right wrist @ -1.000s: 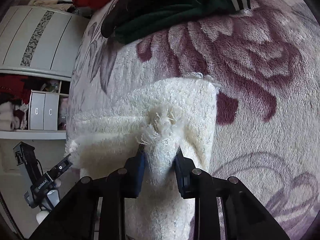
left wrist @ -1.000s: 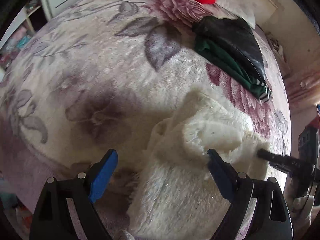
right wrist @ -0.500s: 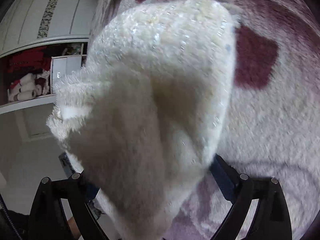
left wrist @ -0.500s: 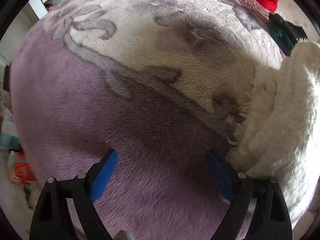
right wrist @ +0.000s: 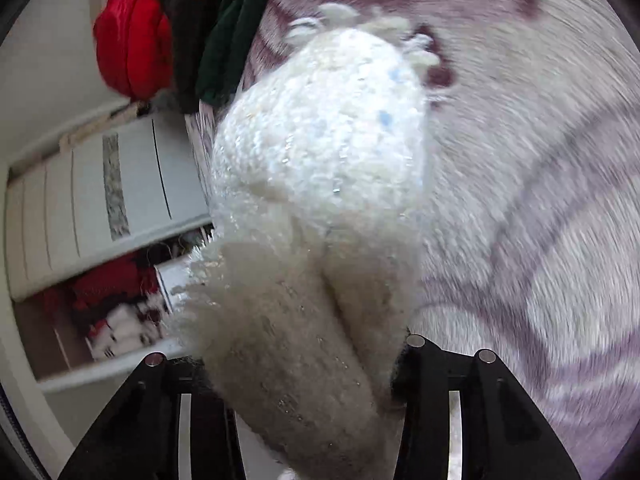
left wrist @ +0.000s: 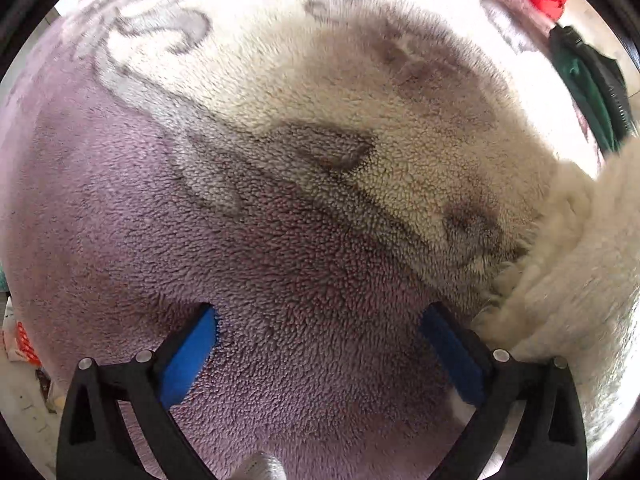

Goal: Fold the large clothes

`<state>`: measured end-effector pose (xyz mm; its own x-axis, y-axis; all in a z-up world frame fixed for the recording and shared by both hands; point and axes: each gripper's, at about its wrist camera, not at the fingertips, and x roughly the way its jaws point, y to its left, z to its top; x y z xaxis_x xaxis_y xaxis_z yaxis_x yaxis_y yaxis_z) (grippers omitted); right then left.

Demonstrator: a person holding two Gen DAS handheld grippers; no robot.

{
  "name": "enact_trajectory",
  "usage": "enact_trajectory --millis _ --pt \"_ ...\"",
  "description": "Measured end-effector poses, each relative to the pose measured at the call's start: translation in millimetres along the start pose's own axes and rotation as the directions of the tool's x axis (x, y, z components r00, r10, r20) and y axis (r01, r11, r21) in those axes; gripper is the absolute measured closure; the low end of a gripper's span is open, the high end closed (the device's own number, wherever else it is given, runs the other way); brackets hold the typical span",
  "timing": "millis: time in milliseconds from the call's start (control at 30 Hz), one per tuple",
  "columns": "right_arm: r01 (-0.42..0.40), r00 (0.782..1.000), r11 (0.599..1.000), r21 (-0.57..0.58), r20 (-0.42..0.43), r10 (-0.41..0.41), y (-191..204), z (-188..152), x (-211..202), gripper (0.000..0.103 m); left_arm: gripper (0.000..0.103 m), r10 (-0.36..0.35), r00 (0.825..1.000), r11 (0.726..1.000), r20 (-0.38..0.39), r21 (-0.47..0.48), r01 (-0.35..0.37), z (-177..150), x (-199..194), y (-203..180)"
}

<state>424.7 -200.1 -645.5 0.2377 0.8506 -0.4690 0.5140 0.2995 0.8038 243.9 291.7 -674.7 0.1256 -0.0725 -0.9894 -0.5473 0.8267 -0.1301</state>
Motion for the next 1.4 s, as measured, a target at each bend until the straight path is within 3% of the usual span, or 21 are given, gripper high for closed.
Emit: enact_trajectory --millis 100,167,233,300,367,400,433,467,567,633,767,867,900,967,1100,1167,1200,1233,1333,1367,1400 --pt "-0.167 0.978 0.951 0.259 0.163 0.128 -53 -43 -40 0.058 0.000 -0.037 0.999 0.999 0.025 -0.026 0.037 9 -18 6" --pt "-0.236 0.956 0.892 0.385 0.254 0.143 -86 -84 -59 0.058 0.000 0.024 0.997 0.999 0.075 0.034 -0.026 9 -37 3" --pt "-0.189 0.973 0.873 0.450 0.208 0.103 -106 -115 -61 0.049 0.000 0.110 0.986 0.986 0.129 0.109 -0.124 4 -51 -1" --pt "0.005 0.995 0.901 0.435 0.084 -0.046 -113 -130 -63 0.035 0.000 0.192 0.972 0.962 0.138 0.167 -0.214 -3 -48 -3" --pt "0.165 0.984 0.923 0.348 0.009 -0.179 -112 -126 -81 0.030 0.000 0.259 0.958 0.937 0.122 0.209 -0.280 -10 -32 -1" --pt "0.215 0.973 0.933 0.288 0.021 -0.230 -104 -123 -94 0.025 0.000 0.284 0.953 0.928 0.104 0.221 -0.301 -14 -20 1" --pt "0.283 0.954 0.933 0.224 0.033 -0.298 -94 -118 -105 0.016 0.000 0.286 0.954 0.928 0.091 0.223 -0.299 -21 -14 9" --pt "0.353 0.931 0.926 0.133 0.050 -0.362 -79 -111 -117 0.016 0.000 0.274 0.958 0.934 0.087 0.214 -0.287 -28 -14 17" --pt "0.501 0.865 0.856 -0.129 0.109 -0.490 -26 -95 -136 0.016 0.000 0.221 0.970 0.960 0.103 0.150 -0.235 -27 -11 26" --pt "0.531 0.846 0.803 -0.272 0.117 -0.520 6 -81 -134 0.016 0.000 0.167 0.981 0.980 0.096 0.098 -0.176 -23 -9 39" --pt "0.464 0.850 0.704 -0.538 0.047 -0.525 61 -58 -74 0.016 0.000 0.133 0.987 0.985 0.086 0.102 -0.141 -16 -7 50" --pt "0.398 0.822 0.627 -0.670 -0.044 -0.568 78 -55 -11 0.016 0.000 0.140 0.988 0.983 0.065 0.109 -0.146 -5 -13 55" --pt "0.378 0.802 0.599 -0.706 -0.073 -0.592 80 -53 10 0.016 0.000 0.150 0.986 0.980 0.071 0.118 -0.158 -4 -19 54" --pt "0.316 0.783 0.588 -0.745 -0.145 -0.605 90 -53 40 0.016 0.000 0.188 0.976 0.971 0.109 0.131 -0.201 -7 -40 45" --pt "0.238 0.775 0.482 -0.843 -0.135 -0.618 113 -84 65 0.016 0.000 0.204 0.962 0.965 0.180 0.130 -0.229 -27 -80 30" --pt "0.265 0.758 0.463 -0.846 -0.114 -0.642 111 -94 75 0.035 0.000 0.196 0.960 0.966 0.199 0.128 -0.223 -37 -93 22" --pt "0.294 0.742 0.454 -0.841 -0.099 -0.663 111 -98 77 0.056 0.000 0.190 0.960 0.967 0.206 0.130 -0.220 -42 -100 16" --pt "0.310 0.731 0.468 -0.827 -0.107 -0.674 108 -99 80 0.057 0.000 0.178 0.962 0.968 0.208 0.138 -0.209 -43 -99 13" --pt "0.335 0.755 0.563 -0.755 -0.143 -0.640 114 -92 64 0.055 0.000 0.166 0.964 0.967 0.209 0.157 -0.201 -58 -107 2" --pt "0.311 0.783 0.641 -0.702 -0.193 -0.591 112 -84 53 0.055 0.000 0.150 0.968 0.969 0.202 0.163 -0.184 -57 -108 -2" --pt "0.273 0.818 0.709 -0.651 -0.231 -0.527 109 -80 41 0.047 0.000 0.142 0.970 0.971 0.196 0.165 -0.176 -62 -107 -12"
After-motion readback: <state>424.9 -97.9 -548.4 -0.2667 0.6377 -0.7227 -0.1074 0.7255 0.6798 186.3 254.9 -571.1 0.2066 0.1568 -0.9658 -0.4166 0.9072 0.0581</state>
